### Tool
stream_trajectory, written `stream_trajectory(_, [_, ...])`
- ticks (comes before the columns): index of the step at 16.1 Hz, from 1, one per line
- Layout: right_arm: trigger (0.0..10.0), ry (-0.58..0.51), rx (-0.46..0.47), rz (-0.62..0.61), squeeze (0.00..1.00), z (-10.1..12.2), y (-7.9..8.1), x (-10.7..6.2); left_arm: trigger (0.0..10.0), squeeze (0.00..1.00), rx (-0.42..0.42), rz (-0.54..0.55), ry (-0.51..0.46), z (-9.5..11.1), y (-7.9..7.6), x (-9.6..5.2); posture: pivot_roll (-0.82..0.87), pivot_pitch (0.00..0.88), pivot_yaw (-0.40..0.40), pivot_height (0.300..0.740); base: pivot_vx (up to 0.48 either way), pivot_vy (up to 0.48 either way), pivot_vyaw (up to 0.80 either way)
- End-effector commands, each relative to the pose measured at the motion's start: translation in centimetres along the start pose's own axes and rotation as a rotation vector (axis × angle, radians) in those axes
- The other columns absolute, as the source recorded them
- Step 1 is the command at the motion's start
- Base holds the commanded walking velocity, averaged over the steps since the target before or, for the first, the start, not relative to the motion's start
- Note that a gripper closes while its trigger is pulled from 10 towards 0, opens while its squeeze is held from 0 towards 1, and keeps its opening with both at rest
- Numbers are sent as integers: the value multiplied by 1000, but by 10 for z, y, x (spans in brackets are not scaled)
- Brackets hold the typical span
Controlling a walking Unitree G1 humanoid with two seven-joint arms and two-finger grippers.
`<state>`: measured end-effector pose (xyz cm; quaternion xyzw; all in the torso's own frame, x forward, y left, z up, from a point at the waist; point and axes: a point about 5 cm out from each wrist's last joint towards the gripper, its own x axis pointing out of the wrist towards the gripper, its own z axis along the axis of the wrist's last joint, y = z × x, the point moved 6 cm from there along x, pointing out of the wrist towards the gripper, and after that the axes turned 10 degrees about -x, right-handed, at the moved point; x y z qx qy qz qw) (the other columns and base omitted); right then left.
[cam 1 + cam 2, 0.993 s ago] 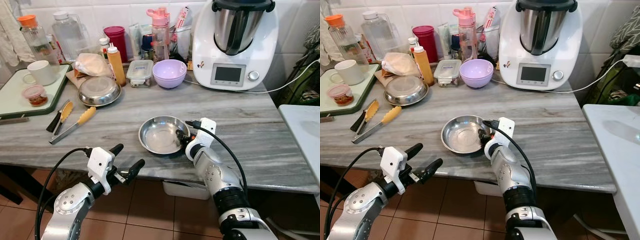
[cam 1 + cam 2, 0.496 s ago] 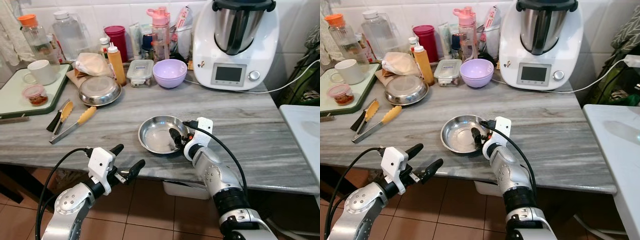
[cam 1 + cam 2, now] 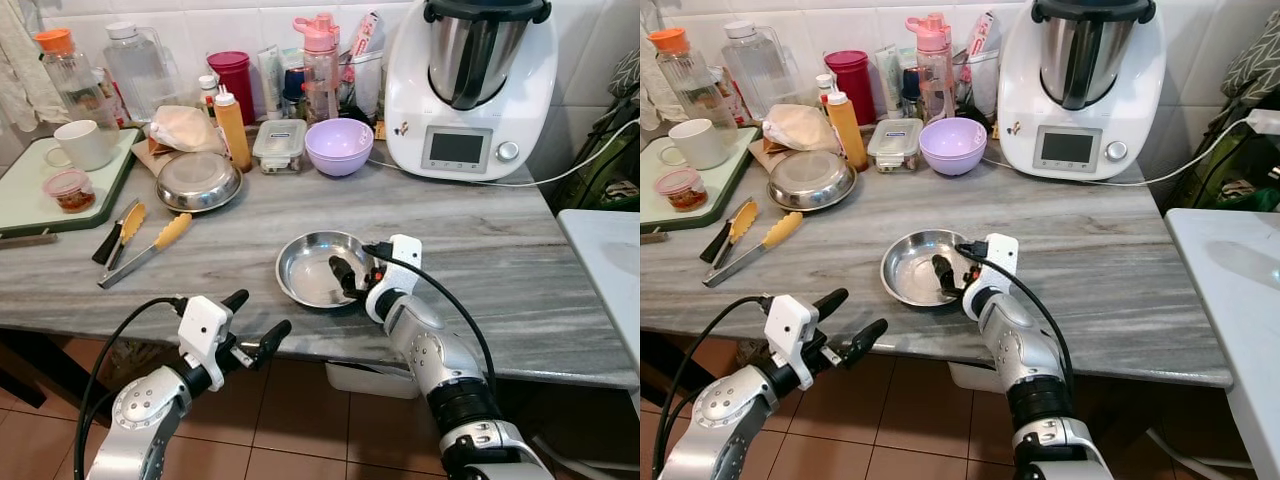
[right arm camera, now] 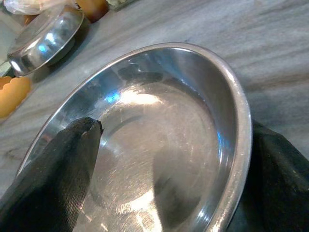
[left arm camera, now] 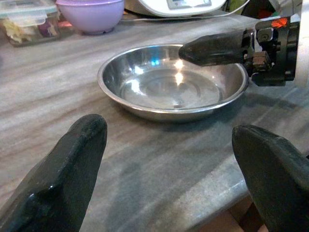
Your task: Setting the table
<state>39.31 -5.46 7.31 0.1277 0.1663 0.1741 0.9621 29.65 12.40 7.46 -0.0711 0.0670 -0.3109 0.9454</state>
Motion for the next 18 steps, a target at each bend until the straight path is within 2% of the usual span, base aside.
stream_trajectory(1, [10000,55,1,17,1000,-16,6,-1,10000,0,14,1,8,-2,1,0,-59,6,77,740,0,0,0])
stream_trajectory(5, [10000,52,-32,33,1000,-16,5,-3,10000,0,12,-4,10,-3,0,1,-64,7,81,740,0,0,0])
stream_trajectory(9, [10000,-32,-183,-14,1000,-3,1,-7,10000,0,18,3,-6,1,0,4,-64,6,82,740,0,0,0])
stream_trajectory(10, [10000,-65,-203,-19,961,2,1,-10,10000,0,18,5,-9,2,0,4,-64,6,82,740,0,0,0])
stream_trajectory(12, [10000,-145,-213,-25,0,14,0,-18,10000,0,19,7,-14,3,-1,5,-67,5,82,740,0,0,0])
stream_trajectory(14, [10000,-267,-260,-55,0,37,-3,-28,10000,0,18,10,-21,4,-3,7,-78,5,82,740,0,0,0])
stream_trajectory(18, [10000,-392,-321,-84,0,67,1,-43,10000,0,21,11,-32,7,-5,8,-82,3,81,740,0,0,0])
